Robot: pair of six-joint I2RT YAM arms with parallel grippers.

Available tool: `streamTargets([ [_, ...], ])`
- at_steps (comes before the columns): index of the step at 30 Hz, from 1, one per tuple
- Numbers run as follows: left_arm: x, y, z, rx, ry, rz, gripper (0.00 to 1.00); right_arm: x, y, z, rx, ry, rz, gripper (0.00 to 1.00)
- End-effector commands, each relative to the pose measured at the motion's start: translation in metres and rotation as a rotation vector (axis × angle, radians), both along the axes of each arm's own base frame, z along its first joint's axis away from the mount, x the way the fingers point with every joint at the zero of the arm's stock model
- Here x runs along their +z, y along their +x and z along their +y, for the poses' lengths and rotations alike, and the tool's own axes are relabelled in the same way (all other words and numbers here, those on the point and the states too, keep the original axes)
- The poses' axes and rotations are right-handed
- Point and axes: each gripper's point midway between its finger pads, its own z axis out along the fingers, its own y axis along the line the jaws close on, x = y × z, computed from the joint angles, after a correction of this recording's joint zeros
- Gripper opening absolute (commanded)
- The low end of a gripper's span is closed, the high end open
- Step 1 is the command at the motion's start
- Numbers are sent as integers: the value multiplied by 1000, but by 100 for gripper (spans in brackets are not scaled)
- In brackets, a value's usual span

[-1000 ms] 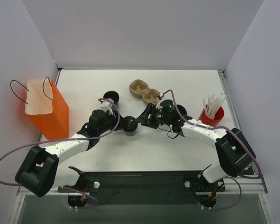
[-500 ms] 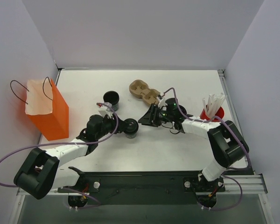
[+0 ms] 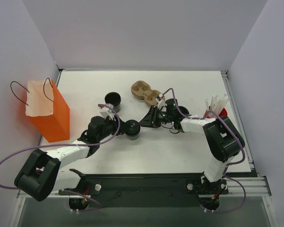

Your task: Pack the takeout coffee

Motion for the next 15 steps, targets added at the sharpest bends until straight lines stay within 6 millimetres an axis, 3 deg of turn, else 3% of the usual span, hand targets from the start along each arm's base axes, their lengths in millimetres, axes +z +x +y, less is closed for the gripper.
streamTargets([
  [1, -68, -35, 17, -36, 157, 195, 53, 20, 5, 16, 69, 65, -75, 31],
  [3, -71, -35, 17, -37, 161, 204, 53, 17, 2, 19, 104, 62, -75, 31],
  [8, -82, -38, 20, -30, 170, 225, 52, -19, -16, 8, 112, -34, 2, 22],
  [11, -91, -42, 22, -23, 174, 246, 52, -32, -23, 7, 105, -34, 27, 19],
  [15, -103, -46, 25, -4, 176, 281, 52, -65, -37, 3, 61, -39, 108, 15],
])
